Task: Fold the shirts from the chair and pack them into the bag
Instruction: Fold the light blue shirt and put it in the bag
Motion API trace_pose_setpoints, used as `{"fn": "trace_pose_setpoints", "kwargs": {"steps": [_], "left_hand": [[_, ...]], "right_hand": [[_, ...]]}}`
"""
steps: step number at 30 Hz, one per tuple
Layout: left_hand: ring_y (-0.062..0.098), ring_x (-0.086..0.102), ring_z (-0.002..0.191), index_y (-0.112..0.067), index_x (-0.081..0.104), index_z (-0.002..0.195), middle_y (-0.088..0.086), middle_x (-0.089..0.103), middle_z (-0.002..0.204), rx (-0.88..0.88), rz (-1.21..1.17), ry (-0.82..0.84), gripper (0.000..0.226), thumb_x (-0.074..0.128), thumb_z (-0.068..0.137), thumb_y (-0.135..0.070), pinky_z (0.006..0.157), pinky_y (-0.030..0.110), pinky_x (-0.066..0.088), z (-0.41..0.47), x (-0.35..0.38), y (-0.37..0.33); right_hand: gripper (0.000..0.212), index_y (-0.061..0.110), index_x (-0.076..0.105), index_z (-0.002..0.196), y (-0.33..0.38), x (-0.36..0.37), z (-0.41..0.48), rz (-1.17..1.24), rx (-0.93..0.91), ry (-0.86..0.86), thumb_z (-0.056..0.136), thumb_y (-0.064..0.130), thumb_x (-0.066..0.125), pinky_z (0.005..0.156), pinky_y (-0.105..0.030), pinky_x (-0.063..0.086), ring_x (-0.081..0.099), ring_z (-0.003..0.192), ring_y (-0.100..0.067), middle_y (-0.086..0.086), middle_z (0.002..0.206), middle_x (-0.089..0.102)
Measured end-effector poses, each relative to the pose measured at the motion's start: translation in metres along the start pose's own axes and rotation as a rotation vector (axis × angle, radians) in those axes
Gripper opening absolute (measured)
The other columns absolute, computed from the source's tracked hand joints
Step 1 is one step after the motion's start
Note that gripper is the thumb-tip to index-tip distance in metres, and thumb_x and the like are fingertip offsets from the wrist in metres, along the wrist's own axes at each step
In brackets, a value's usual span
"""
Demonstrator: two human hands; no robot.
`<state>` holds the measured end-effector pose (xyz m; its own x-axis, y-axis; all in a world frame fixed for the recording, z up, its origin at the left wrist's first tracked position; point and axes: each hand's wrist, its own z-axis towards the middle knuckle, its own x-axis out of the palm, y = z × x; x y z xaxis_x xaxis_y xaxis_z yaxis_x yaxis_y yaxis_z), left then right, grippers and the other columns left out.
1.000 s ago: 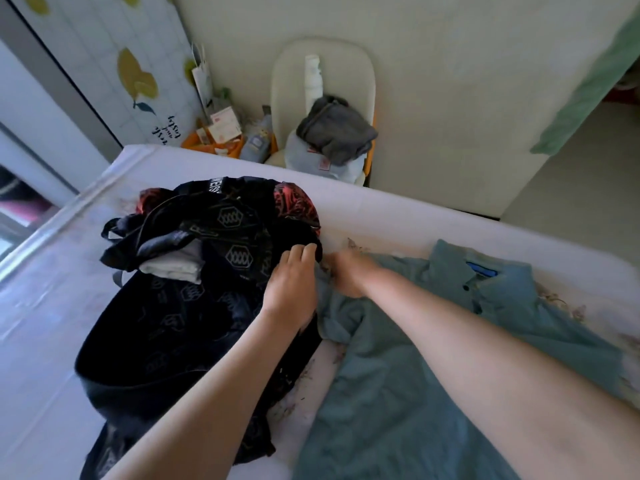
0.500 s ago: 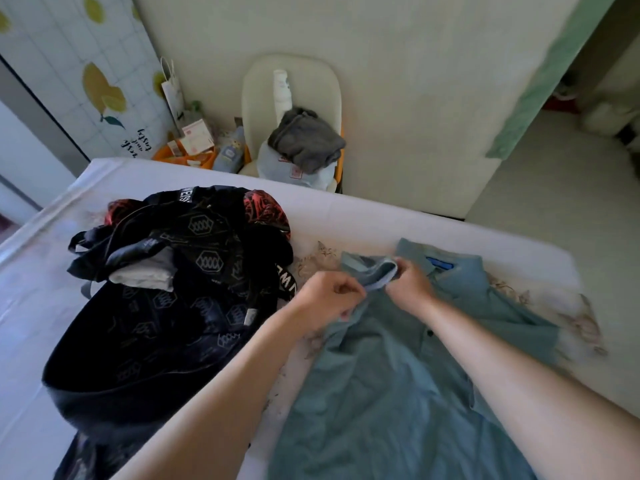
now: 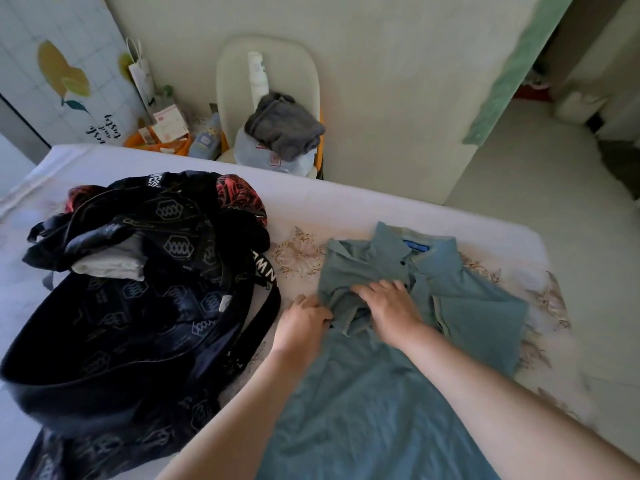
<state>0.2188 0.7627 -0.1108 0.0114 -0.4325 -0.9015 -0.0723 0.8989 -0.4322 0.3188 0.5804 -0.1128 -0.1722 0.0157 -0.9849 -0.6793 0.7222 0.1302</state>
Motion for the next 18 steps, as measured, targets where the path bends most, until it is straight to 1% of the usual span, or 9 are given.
{"fn": "trace_pose_setpoints", "kwargs": {"steps": [2, 4, 6, 7, 9, 11, 12, 14, 18], "left_hand": [[0.025, 0.057, 0.091, -0.017, 0.072, 0.093, -0.001, 0.061, 0.094, 0.04, -0.135, -0.127, 0.013, 0.069, 0.082, -0.013, 0.071, 0.034, 0.051, -0.003, 0.001, 0.007], [0.022, 0.058, 0.089, -0.017, 0.069, 0.092, -0.002, 0.061, 0.094, 0.101, -0.167, -0.068, 0.014, 0.068, 0.079, -0.011, 0.072, 0.031, 0.05, -0.01, -0.001, 0.01], [0.019, 0.058, 0.093, -0.021, 0.072, 0.095, -0.003, 0.062, 0.097, 0.18, -0.118, 0.106, 0.016, 0.064, 0.081, -0.016, 0.077, 0.028, 0.049, -0.016, -0.003, 0.01], [0.016, 0.058, 0.096, -0.022, 0.073, 0.097, -0.004, 0.063, 0.098, 0.201, -0.095, 0.165, 0.018, 0.063, 0.083, -0.019, 0.079, 0.025, 0.048, -0.017, -0.003, 0.011], [0.014, 0.06, 0.094, -0.023, 0.074, 0.097, -0.005, 0.063, 0.099, 0.136, -0.157, 0.154, 0.016, 0.061, 0.087, -0.022, 0.077, 0.019, 0.044, -0.014, -0.007, 0.009], [0.017, 0.062, 0.084, -0.021, 0.072, 0.096, -0.004, 0.063, 0.098, 0.001, -0.225, 0.03, 0.014, 0.06, 0.091, -0.02, 0.072, 0.026, 0.05, -0.005, -0.01, 0.012], [0.019, 0.061, 0.082, -0.019, 0.07, 0.097, -0.002, 0.061, 0.098, -0.061, -0.227, -0.033, 0.013, 0.058, 0.092, -0.019, 0.07, 0.031, 0.051, 0.0, -0.01, 0.015], [0.024, 0.06, 0.085, -0.016, 0.065, 0.101, 0.001, 0.058, 0.099, -0.19, -0.194, -0.053, 0.013, 0.056, 0.095, -0.022, 0.068, 0.035, 0.05, 0.005, -0.01, 0.019], [0.021, 0.061, 0.09, -0.018, 0.064, 0.103, 0.0, 0.063, 0.099, -0.365, -0.129, 0.176, 0.019, 0.063, 0.089, -0.031, 0.067, 0.029, 0.046, 0.011, -0.007, 0.024]], "right_hand": [[0.036, 0.022, 0.073, 0.097, -0.004, -0.002, 0.001, 0.072, -0.029, -0.134, 0.069, 0.001, 0.065, 0.077, -0.039, 0.041, 0.062, 0.088, -0.03, 0.0, 0.091, 0.064], [0.024, 0.024, 0.075, 0.08, -0.009, -0.01, 0.003, 0.065, -0.061, -0.089, 0.071, 0.009, 0.059, 0.076, -0.036, 0.037, 0.06, 0.084, -0.028, 0.003, 0.082, 0.061], [0.022, 0.025, 0.076, 0.083, -0.009, -0.021, 0.007, 0.051, -0.063, 0.11, 0.081, 0.02, 0.055, 0.086, -0.035, 0.039, 0.058, 0.088, -0.021, 0.007, 0.085, 0.058], [0.022, 0.025, 0.076, 0.084, -0.007, -0.027, 0.012, 0.081, -0.047, 0.144, 0.084, 0.023, 0.054, 0.091, -0.034, 0.042, 0.059, 0.087, -0.018, 0.009, 0.084, 0.057], [0.021, 0.022, 0.074, 0.09, -0.001, -0.034, 0.033, 0.181, -0.001, -0.015, 0.089, 0.026, 0.053, 0.084, -0.035, 0.05, 0.061, 0.083, -0.017, 0.009, 0.088, 0.058], [0.021, 0.02, 0.069, 0.104, 0.009, -0.037, 0.061, 0.221, 0.069, -0.207, 0.093, 0.027, 0.053, 0.067, -0.032, 0.053, 0.063, 0.082, -0.018, 0.005, 0.102, 0.061], [0.023, 0.019, 0.065, 0.112, 0.014, -0.037, 0.075, 0.204, 0.109, -0.241, 0.095, 0.028, 0.054, 0.065, -0.032, 0.053, 0.062, 0.085, -0.019, 0.002, 0.109, 0.059], [0.027, 0.017, 0.058, 0.119, 0.018, -0.031, 0.098, 0.087, 0.169, -0.168, 0.096, 0.032, 0.055, 0.067, -0.034, 0.05, 0.06, 0.092, -0.025, -0.003, 0.114, 0.055], [0.017, 0.017, 0.066, 0.105, 0.013, -0.023, 0.119, -0.175, 0.143, -0.052, 0.095, 0.013, 0.053, 0.077, -0.036, 0.044, 0.062, 0.093, -0.028, -0.004, 0.104, 0.063]]}}
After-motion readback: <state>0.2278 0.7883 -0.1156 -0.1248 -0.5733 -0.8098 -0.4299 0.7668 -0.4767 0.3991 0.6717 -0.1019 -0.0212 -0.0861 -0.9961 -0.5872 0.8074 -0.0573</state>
